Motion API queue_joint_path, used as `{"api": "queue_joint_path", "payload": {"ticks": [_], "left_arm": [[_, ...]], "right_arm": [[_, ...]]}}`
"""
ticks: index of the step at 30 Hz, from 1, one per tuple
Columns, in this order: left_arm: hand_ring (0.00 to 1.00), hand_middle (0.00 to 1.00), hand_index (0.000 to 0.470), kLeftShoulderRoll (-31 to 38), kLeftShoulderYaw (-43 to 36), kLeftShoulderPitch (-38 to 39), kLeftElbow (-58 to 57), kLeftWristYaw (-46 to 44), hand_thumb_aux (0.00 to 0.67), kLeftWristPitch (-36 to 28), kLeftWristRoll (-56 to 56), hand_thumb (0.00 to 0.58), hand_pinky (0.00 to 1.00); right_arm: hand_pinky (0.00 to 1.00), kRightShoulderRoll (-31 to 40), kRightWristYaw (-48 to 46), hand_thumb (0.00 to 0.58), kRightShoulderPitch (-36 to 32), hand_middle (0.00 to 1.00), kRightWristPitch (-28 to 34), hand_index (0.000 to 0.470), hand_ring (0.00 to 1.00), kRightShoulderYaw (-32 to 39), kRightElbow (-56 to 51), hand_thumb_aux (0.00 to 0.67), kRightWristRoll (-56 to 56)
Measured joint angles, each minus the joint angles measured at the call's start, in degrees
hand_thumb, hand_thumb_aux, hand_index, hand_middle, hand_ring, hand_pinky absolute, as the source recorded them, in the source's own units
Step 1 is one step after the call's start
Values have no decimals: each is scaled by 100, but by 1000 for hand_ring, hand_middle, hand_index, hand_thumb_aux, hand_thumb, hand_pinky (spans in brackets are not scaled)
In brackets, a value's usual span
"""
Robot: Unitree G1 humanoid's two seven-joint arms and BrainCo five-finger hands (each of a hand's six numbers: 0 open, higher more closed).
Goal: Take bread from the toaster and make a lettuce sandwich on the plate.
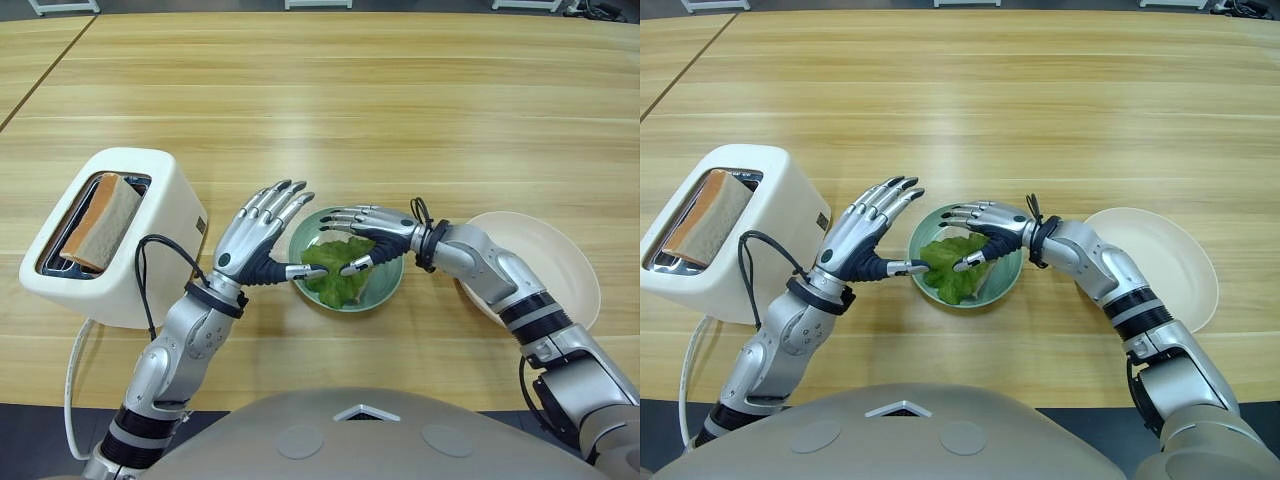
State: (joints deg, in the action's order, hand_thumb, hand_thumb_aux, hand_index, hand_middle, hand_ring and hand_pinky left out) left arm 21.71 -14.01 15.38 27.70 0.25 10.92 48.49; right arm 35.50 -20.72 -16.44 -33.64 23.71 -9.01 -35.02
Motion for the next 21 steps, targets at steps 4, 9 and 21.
{"api": "queue_joint_path", "payload": {"ticks": [4, 9, 21], "left_arm": [[0, 0, 0, -84, 307, 65, 342, -275, 0, -39, -916, 0, 0], [0, 0, 0, 62, 1677, 102, 1450, -711, 0, -298, -2125, 0, 0], [0, 0, 15, 732, 5270, 1376, 1707, -1427, 21, -509, -1781, 36, 0]], "right_arm": [[0, 242, 35, 0, 96, 0, 53, 0, 0, -443, 379, 0, 129], [0, 466, 67, 0, 452, 0, 218, 0, 0, -1073, 889, 0, 379], [0, 447, 243, 0, 2001, 0, 165, 0, 0, -2150, 1935, 0, 1699]]}}
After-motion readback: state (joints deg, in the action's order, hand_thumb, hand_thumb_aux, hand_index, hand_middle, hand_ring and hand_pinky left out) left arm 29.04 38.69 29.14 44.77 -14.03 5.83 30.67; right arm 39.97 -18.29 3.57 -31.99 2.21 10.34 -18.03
